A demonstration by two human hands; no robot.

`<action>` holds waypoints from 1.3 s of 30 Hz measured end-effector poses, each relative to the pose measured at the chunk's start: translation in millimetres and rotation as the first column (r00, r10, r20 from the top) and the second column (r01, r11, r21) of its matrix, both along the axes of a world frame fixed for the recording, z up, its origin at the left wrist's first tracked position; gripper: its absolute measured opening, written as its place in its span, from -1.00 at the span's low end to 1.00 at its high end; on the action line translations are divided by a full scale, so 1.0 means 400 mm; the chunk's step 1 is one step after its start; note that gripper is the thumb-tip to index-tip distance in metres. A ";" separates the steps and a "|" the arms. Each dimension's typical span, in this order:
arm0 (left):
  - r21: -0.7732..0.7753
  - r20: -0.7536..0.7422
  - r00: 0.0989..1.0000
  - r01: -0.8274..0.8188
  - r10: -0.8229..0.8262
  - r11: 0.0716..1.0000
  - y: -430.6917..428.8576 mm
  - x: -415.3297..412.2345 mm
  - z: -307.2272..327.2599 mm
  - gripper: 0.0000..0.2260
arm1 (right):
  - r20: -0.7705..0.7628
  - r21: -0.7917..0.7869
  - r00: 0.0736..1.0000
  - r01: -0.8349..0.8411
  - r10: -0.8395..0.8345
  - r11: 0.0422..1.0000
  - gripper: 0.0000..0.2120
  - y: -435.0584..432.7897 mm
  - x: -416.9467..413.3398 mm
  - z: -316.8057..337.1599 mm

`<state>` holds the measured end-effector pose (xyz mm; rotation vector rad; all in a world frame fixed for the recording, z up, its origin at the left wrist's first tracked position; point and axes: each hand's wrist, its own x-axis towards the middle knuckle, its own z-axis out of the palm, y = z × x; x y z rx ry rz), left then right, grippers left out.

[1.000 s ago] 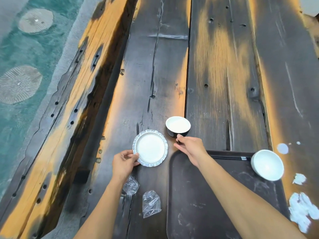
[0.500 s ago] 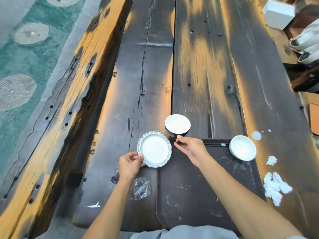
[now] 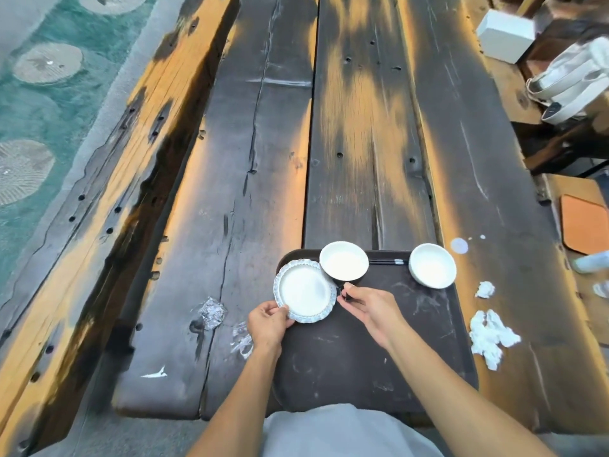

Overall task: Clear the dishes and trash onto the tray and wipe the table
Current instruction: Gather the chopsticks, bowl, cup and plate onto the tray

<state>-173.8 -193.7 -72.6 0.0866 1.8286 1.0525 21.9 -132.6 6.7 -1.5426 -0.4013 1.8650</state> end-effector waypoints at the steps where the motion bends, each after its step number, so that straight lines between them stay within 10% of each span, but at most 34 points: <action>1: -0.004 -0.001 1.000 -0.001 0.001 1.000 0.002 0.011 -0.004 -0.96 | -0.004 -0.003 1.000 -0.003 0.003 1.000 -0.85 -0.005 0.012 -0.003; 9: -0.064 0.042 0.997 -0.055 0.058 0.996 -0.004 0.051 0.004 -0.71 | 0.004 -0.048 0.999 -0.035 0.036 0.998 -0.81 -0.019 0.053 -0.031; 30: -0.151 0.119 0.988 -0.080 0.098 0.985 -0.005 0.051 -0.003 -0.97 | -0.013 -0.089 1.000 0.000 -0.002 0.996 -0.94 -0.070 -0.098 -0.106; 39: -0.139 0.150 0.984 -0.075 0.096 0.987 -0.002 0.054 -0.010 -0.86 | 0.389 -0.069 0.856 -0.341 0.340 0.937 -0.84 -0.075 -0.124 -0.135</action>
